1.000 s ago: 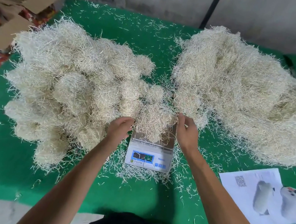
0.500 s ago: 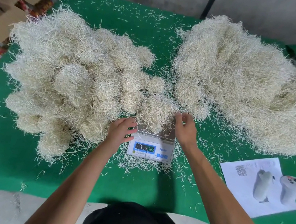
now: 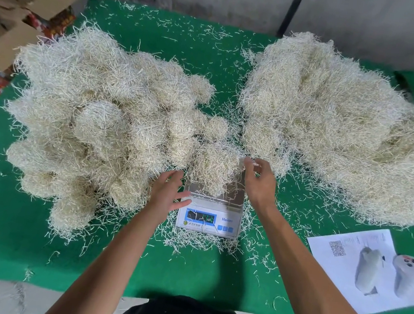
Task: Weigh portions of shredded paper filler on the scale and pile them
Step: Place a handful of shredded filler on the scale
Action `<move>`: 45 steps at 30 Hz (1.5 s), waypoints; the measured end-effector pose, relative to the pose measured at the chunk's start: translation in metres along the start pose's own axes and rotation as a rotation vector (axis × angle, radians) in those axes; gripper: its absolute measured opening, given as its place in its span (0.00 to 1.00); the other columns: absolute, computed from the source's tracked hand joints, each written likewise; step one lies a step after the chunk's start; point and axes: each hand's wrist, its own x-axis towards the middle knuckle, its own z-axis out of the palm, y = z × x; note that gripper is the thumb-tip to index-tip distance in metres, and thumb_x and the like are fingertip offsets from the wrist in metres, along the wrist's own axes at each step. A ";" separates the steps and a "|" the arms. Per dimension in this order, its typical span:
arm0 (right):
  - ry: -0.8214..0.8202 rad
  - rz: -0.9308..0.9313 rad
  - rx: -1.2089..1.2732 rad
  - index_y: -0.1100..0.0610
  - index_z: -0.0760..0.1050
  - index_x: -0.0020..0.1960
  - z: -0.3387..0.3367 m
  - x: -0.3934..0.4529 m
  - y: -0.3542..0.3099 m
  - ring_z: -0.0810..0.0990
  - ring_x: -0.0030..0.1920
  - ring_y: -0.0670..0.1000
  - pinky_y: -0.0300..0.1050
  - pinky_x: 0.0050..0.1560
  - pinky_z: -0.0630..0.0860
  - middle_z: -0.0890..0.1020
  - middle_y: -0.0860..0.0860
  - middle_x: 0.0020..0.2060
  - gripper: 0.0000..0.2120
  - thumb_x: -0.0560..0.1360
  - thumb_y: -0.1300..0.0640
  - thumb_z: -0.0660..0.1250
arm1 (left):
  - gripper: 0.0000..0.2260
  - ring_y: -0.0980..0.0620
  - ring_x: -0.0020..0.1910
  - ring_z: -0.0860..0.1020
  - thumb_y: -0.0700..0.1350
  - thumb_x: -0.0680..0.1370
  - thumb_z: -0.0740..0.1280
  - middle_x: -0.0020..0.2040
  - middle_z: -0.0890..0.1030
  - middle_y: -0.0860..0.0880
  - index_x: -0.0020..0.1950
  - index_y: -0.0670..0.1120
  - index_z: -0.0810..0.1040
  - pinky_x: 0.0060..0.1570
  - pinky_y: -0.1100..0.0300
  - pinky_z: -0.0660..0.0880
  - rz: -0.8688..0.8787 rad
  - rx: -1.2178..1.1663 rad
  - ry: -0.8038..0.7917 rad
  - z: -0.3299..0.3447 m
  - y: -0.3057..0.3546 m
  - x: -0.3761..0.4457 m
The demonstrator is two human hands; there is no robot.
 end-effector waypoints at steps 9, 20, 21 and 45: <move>-0.455 -0.010 0.204 0.46 0.75 0.67 0.055 -0.020 -0.009 0.80 0.59 0.42 0.42 0.57 0.79 0.81 0.44 0.61 0.38 0.73 0.20 0.54 | 0.31 0.36 0.69 0.71 0.69 0.76 0.65 0.77 0.65 0.46 0.75 0.56 0.67 0.58 0.34 0.77 -0.232 -0.126 -0.134 0.058 0.041 0.006; -0.295 -0.215 0.414 0.48 0.75 0.68 0.008 0.019 -0.078 0.74 0.34 0.55 0.47 0.34 0.76 0.83 0.52 0.48 0.23 0.81 0.34 0.63 | 0.32 0.50 0.63 0.70 0.66 0.65 0.73 0.65 0.70 0.54 0.65 0.55 0.75 0.64 0.46 0.70 0.017 0.100 -0.086 0.067 0.112 0.012; -0.357 -0.266 0.344 0.48 0.77 0.65 0.005 0.022 -0.083 0.74 0.34 0.57 0.49 0.35 0.77 0.82 0.54 0.45 0.25 0.79 0.31 0.63 | 0.31 0.48 0.66 0.72 0.64 0.67 0.73 0.70 0.72 0.51 0.67 0.54 0.75 0.68 0.44 0.69 0.087 0.183 -0.122 0.066 0.113 0.014; -0.089 -0.014 0.431 0.61 0.81 0.49 -0.060 0.140 -0.074 0.71 0.29 0.49 0.44 0.32 0.74 0.76 0.59 0.32 0.32 0.78 0.30 0.63 | 0.53 0.19 0.69 0.54 0.66 0.64 0.74 0.72 0.52 0.22 0.72 0.29 0.59 0.62 0.21 0.55 0.179 0.429 -0.237 0.092 0.142 0.025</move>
